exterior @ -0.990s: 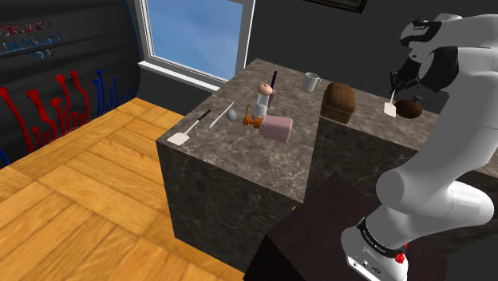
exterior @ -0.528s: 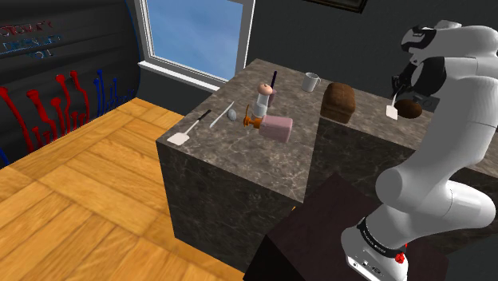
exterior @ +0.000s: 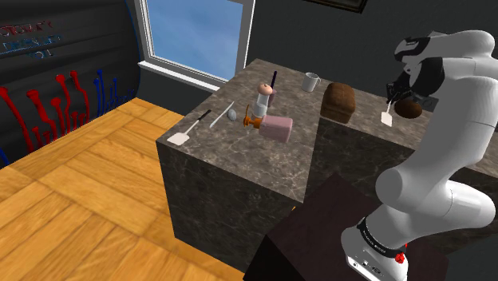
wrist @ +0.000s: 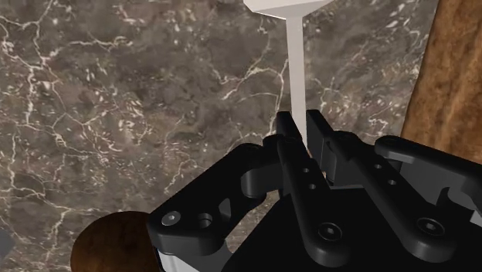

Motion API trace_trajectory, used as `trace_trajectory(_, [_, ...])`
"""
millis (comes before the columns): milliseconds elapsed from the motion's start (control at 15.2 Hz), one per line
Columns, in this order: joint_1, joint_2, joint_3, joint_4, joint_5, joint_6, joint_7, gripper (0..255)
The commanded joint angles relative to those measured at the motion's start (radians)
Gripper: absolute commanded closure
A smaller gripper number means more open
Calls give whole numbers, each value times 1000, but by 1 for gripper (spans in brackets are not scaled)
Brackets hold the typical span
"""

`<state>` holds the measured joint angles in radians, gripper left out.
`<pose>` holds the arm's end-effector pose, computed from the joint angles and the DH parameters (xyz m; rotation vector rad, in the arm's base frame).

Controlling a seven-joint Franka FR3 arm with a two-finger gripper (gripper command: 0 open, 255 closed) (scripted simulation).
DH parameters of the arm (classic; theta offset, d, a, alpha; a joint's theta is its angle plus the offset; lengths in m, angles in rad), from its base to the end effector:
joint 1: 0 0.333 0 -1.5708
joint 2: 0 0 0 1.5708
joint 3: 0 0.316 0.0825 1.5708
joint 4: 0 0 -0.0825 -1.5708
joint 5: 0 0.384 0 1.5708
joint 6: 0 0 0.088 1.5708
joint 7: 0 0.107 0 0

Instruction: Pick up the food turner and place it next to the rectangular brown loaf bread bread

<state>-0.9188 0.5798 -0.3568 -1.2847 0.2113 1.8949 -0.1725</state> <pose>0.2807 -0.6666 0.4336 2.6450 -1.6285 0.0874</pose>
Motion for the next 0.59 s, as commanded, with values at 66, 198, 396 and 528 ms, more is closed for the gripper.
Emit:
trace_trajectory(66, [2, 4, 2, -35, 3, 39, -4, 255])
trace_trajectory(198, [3, 9, 3, -54, 6, 62, -7, 255])
trace_trajectory(396, [5, 18, 6, -81, 10, 97, -10, 255])
trace_trajectory(528, [5, 25, 8, -97, 13, 120, -13, 255])
